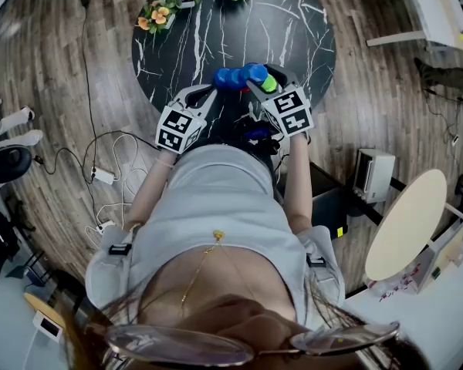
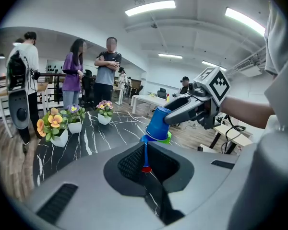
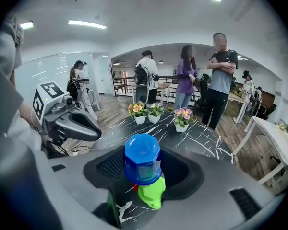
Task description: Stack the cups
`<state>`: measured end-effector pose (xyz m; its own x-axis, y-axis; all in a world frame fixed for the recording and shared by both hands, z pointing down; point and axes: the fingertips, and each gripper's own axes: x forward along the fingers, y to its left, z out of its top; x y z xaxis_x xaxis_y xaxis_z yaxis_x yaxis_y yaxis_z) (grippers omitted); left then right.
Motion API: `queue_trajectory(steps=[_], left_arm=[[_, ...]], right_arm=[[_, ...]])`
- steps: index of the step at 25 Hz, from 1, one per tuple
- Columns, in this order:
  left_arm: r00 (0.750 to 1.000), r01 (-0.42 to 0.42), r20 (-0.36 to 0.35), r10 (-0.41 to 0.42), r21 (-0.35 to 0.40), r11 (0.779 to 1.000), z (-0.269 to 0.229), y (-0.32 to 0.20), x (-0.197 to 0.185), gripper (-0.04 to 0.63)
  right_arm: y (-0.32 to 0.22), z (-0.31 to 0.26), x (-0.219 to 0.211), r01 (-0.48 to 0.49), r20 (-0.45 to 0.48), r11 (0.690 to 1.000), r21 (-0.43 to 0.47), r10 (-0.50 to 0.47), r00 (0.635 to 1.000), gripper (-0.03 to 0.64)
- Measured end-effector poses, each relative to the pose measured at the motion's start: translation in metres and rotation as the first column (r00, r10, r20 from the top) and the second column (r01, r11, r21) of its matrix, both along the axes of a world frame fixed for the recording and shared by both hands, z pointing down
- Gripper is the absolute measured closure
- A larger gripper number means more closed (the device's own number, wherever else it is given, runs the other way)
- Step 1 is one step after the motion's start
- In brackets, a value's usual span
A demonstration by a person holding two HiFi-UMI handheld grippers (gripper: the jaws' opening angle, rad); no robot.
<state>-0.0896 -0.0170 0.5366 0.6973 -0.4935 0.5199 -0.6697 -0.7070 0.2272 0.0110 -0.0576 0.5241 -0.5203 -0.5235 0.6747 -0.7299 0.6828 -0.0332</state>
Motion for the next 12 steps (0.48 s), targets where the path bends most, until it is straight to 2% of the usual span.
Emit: queue_trajectory(steps=[12], left_arm=[[1.000,-0.005,0.002,0.005,-0.004,1.000,0.0034,-0.0023,0.0004,0.557]], right_arm=[[-0.0011,0.0103,0.0011,-0.019,0.010,1.000,-0.012,0.019,1.000,0.377]])
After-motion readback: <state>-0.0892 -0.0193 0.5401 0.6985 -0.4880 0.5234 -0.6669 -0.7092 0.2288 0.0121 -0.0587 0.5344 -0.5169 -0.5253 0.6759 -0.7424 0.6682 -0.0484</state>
